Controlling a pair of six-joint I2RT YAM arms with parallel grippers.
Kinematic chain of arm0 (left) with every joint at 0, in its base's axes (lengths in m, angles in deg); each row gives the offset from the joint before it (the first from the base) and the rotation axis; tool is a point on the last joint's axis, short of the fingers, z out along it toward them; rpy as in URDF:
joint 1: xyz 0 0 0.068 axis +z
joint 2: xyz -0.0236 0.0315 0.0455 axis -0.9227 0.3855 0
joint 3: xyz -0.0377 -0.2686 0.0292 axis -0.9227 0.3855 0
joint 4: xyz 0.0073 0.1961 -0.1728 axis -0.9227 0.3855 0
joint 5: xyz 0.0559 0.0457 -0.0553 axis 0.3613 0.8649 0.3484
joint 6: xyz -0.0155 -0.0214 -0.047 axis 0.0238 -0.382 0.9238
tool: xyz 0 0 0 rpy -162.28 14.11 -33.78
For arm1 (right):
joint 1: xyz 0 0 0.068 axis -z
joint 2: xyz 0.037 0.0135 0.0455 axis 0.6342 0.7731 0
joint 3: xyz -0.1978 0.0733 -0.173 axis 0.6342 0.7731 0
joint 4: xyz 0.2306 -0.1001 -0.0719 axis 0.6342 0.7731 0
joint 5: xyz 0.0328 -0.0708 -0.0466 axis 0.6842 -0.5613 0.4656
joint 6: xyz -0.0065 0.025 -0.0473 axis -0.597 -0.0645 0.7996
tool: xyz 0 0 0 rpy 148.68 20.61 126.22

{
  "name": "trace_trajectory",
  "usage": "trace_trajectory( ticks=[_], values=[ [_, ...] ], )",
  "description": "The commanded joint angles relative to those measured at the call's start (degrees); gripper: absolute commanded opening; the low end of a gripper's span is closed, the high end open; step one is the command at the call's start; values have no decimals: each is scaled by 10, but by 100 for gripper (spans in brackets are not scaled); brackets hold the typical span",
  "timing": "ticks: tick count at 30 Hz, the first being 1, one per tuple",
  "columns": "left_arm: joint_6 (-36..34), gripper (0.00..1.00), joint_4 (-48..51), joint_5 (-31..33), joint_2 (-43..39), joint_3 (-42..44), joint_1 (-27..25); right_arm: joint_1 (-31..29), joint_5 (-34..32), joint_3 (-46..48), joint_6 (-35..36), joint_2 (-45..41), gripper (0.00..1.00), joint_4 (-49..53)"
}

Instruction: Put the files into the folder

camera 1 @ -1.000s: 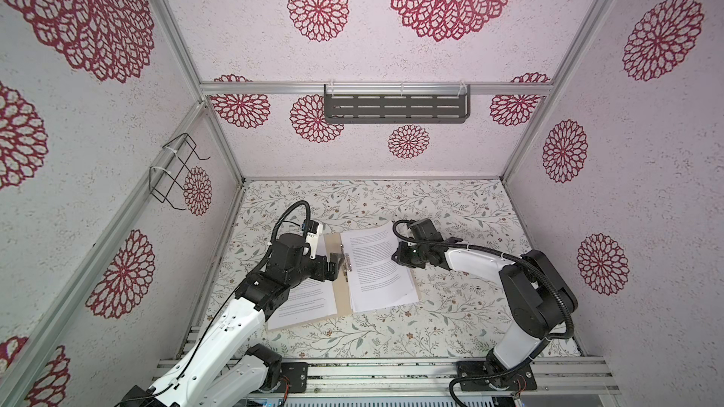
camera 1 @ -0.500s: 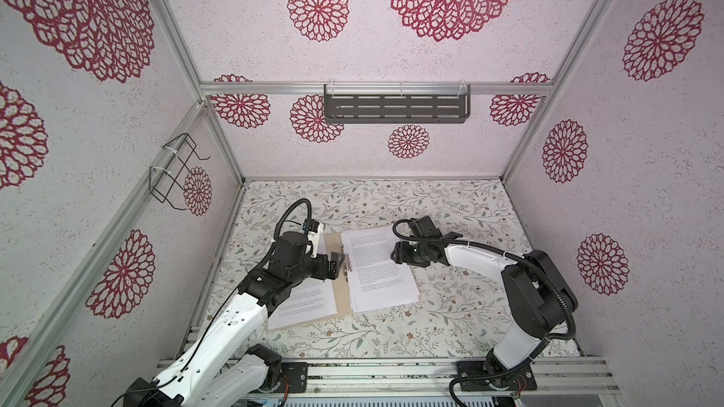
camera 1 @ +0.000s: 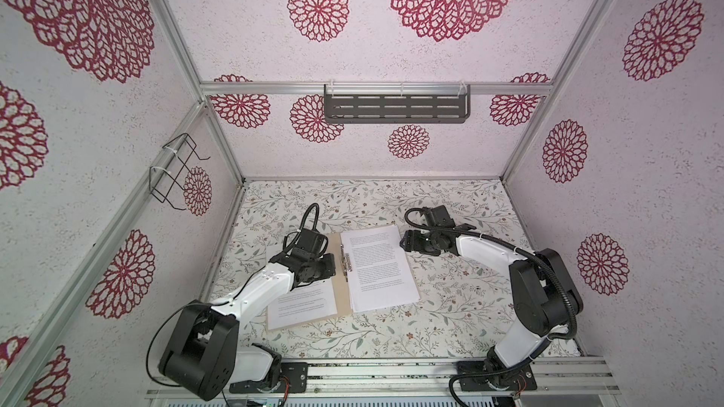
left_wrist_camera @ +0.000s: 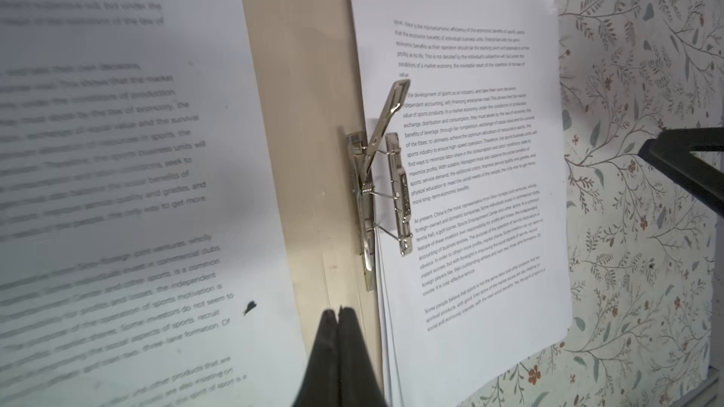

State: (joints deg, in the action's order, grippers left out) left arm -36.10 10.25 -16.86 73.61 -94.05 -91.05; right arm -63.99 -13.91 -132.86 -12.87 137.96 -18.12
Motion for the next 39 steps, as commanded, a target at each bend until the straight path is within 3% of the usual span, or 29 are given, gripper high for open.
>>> trace_trajectory(
  ticks=[1, 11, 20, 39],
  values=[
    [35, 0, -38, -15, 39, -15, 4, 11, 25, 8, 19, -16, 80, -26],
    [53, 0, -86, -53, 144, -53, 4, 38, 67, 23, 20, 7, 83, -62],
    [68, 0, -107, -78, 182, -60, 0, 55, 100, 33, 9, 55, 81, -111],
    [101, 0, -149, -93, 281, -155, -65, 122, 89, -16, 26, 111, 79, -113]
  ],
)
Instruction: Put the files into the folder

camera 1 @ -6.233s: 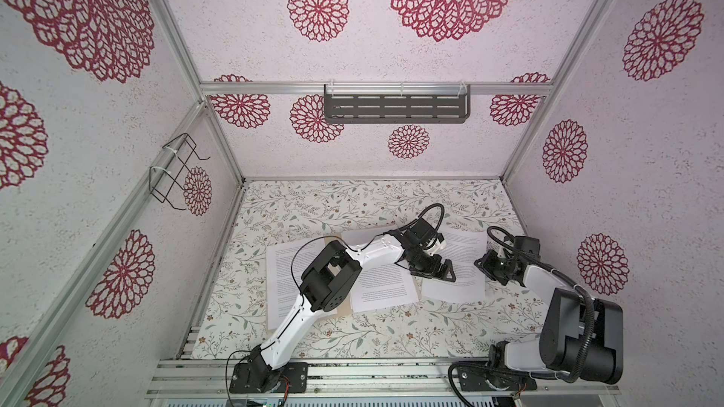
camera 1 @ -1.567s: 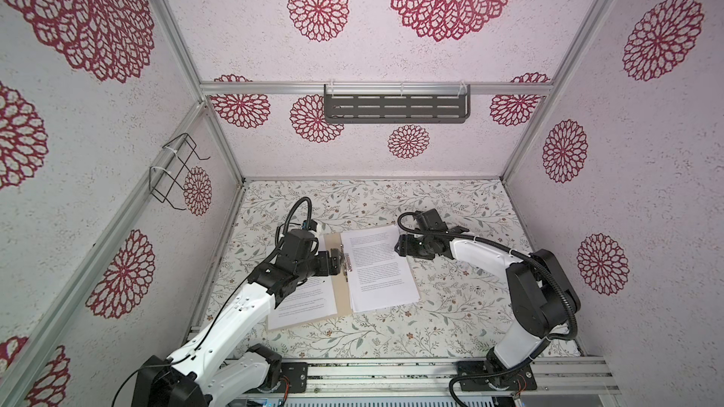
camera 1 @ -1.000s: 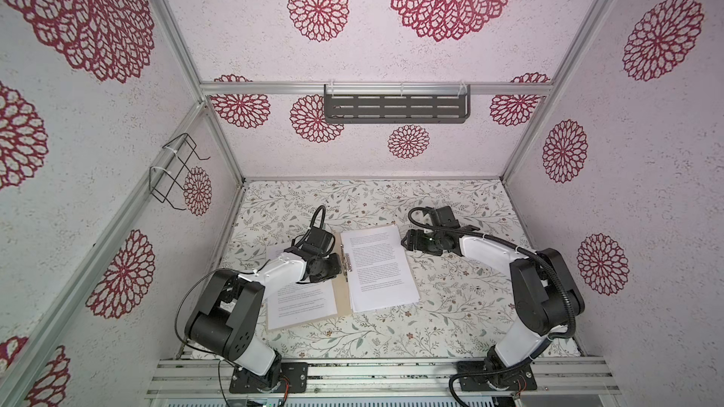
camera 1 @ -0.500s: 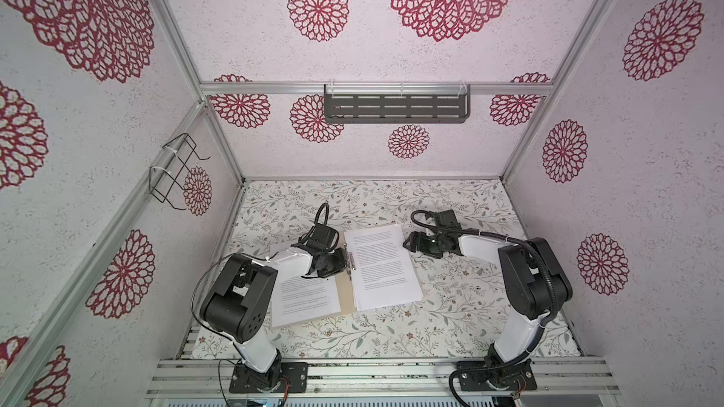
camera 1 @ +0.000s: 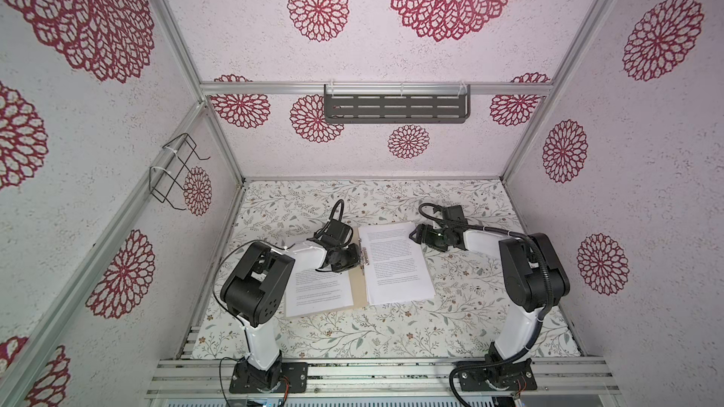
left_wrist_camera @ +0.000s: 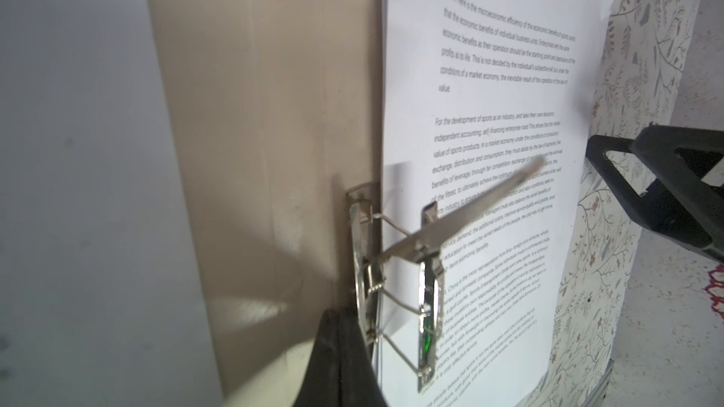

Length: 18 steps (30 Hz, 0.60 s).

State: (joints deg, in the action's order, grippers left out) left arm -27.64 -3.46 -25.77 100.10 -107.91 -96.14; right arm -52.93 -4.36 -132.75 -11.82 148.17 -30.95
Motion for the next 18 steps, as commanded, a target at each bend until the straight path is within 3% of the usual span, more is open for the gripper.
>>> trace_trajectory(
  ticks=[1, 6, 12, 18],
  values=[
    [21, 0, -14, -3, 21, -25, -20, 15, -3, -23, 18, 13, 79, 18],
    [43, 0, -20, -1, 28, -44, -35, 26, -7, -51, 30, 22, 78, 37],
    [39, 0, -20, -12, -37, -14, -3, 9, -94, -62, 40, -34, 79, 74],
    [-17, 3, 4, -63, -113, 9, 16, -69, -50, -80, 47, -56, 80, 63]
  ],
)
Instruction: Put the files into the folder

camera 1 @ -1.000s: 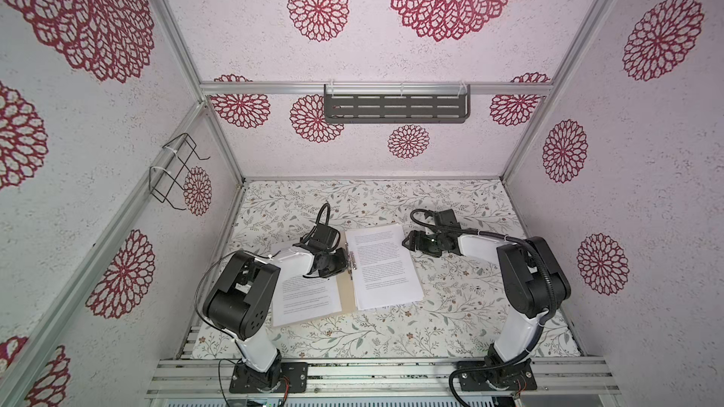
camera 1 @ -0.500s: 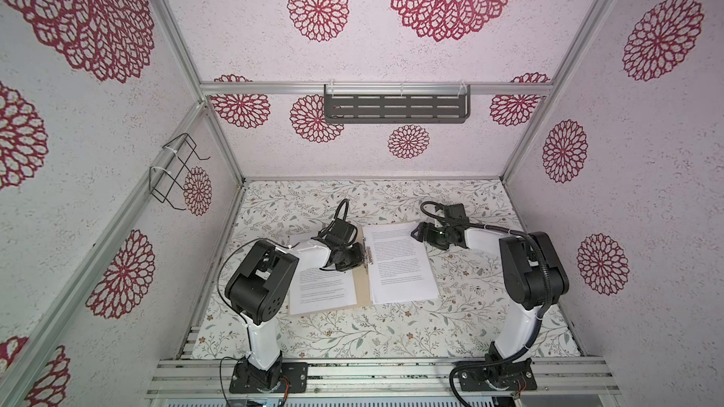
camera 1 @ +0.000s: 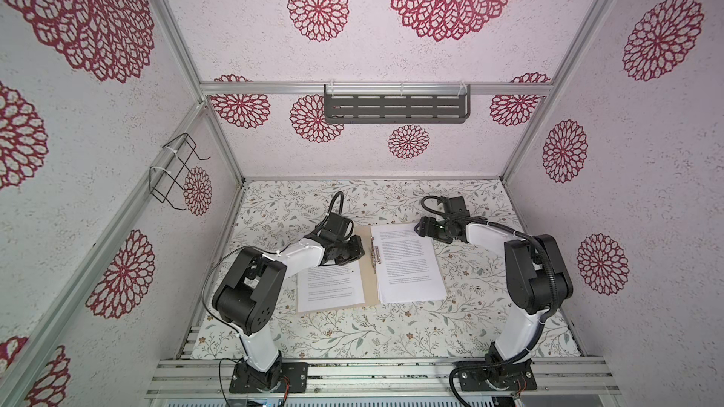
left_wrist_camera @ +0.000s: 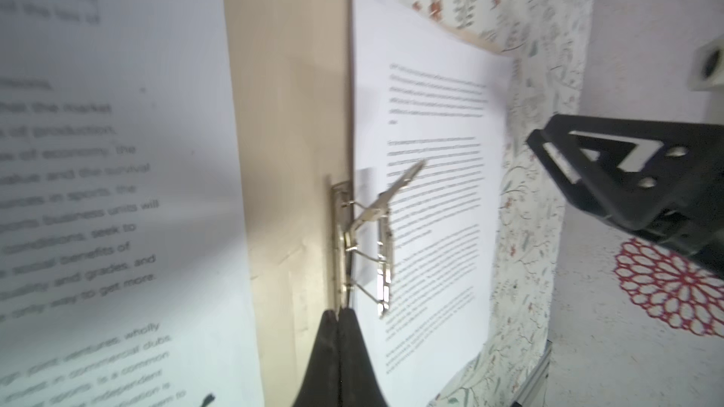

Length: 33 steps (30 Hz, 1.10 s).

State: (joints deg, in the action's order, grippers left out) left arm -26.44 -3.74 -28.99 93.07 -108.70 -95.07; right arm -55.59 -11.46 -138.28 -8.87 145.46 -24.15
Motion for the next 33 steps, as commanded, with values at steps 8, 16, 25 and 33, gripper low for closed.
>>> trace_trajectory(
  ticks=[8, 16, 25, 33],
  values=[
    [-29, 54, -6, -59, -188, 172, 98, -120, 149, -96, -1, 53, 86, -59],
    [-17, 83, -15, -84, -292, 274, 157, -157, 187, -164, -10, 137, 85, -70],
    [-18, 87, -9, -78, -293, 276, 166, -182, 219, -121, -38, 93, 81, -99],
    [-20, 88, 1, -74, -309, 275, 170, -191, 184, 27, -59, -68, 80, -89]
  ],
)
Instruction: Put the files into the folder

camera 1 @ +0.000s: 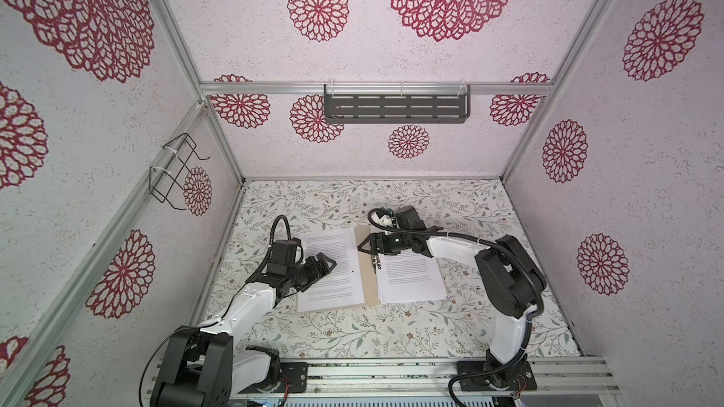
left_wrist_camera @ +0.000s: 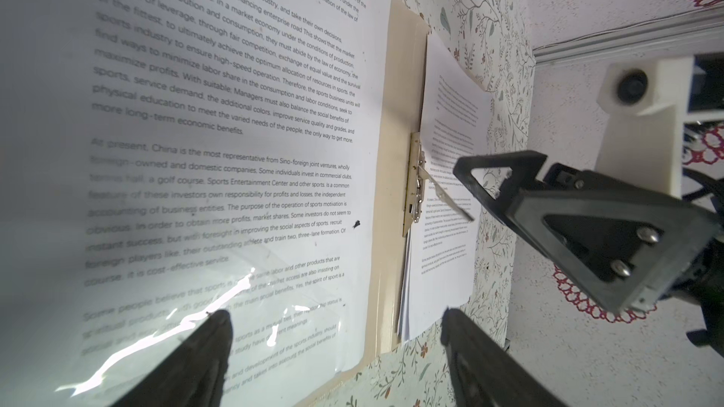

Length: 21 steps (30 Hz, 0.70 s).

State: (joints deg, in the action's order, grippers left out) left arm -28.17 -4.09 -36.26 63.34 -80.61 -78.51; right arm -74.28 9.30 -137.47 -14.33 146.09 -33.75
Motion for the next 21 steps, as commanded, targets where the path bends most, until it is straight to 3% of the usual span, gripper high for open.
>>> trace_trajectory(
  ticks=[1, 7, 8, 14, 19, 21],
  values=[
    [-1, 87, 5, -1, -12, -6, 5, -7, -44, 30, 1, -93, 80, 20],
    [4, 88, 10, 3, -13, -11, 4, -22, -216, 85, -19, -181, 85, 70],
    [6, 88, 12, 7, -17, -11, 4, -22, -229, 94, -37, -190, 98, 66],
    [30, 90, -19, 9, -28, -6, 2, -28, -272, 103, -100, -216, 99, 74],
    [41, 93, -47, 37, -26, -5, -25, -24, -308, 170, -215, -257, 99, 7],
    [42, 94, -60, 55, -17, -4, -45, -28, -327, 187, -270, -265, 94, -3]
  ],
)
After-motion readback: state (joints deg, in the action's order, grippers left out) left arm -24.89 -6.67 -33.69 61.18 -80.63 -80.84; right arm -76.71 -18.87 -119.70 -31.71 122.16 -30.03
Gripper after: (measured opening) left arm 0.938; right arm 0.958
